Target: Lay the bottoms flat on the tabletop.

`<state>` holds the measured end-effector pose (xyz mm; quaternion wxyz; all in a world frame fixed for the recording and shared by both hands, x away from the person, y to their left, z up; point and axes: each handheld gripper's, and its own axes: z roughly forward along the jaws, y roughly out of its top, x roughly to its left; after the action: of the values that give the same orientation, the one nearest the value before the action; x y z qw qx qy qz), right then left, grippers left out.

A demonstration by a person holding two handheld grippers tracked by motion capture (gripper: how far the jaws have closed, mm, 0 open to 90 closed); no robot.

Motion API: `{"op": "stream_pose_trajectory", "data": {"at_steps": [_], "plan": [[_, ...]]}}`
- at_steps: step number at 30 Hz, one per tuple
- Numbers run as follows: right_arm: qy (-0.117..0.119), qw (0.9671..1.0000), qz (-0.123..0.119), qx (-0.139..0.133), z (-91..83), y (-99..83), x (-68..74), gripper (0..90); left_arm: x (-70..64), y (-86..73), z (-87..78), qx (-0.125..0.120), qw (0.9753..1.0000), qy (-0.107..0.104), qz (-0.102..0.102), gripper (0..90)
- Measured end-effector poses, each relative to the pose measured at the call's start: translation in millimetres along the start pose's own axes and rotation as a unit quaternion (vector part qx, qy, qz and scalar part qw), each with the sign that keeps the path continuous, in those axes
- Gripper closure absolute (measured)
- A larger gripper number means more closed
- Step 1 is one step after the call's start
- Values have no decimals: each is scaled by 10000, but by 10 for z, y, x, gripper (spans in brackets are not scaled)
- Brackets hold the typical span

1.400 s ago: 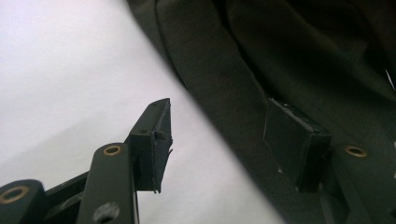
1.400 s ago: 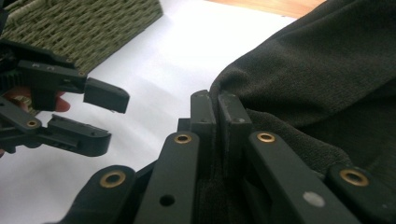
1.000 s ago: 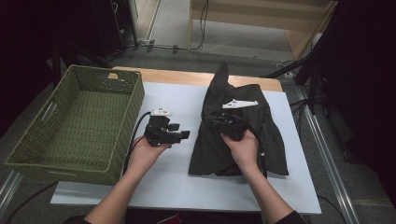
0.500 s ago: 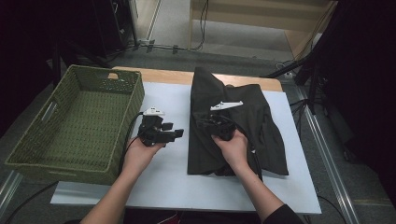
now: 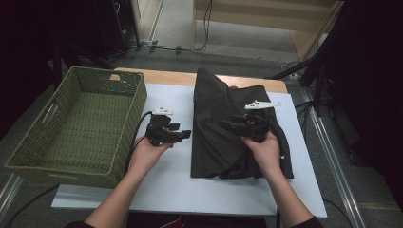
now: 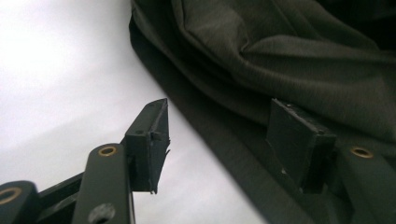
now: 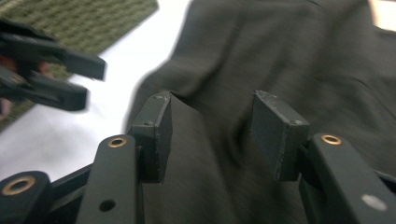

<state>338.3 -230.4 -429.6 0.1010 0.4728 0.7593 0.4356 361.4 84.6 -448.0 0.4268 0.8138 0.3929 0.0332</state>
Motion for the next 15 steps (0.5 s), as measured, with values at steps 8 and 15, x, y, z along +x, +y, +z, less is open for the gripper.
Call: {"op": "stream_pose_trajectory", "data": {"at_steps": [8,15], "plan": [[-330,9993,117,103,-128,-199,-253,467,-46,157,169,122,9999,-33,111,384],[-571,9982,49,152,-259,-359,-340,441,-29,264,291,150,9998,5,146,384]]}}
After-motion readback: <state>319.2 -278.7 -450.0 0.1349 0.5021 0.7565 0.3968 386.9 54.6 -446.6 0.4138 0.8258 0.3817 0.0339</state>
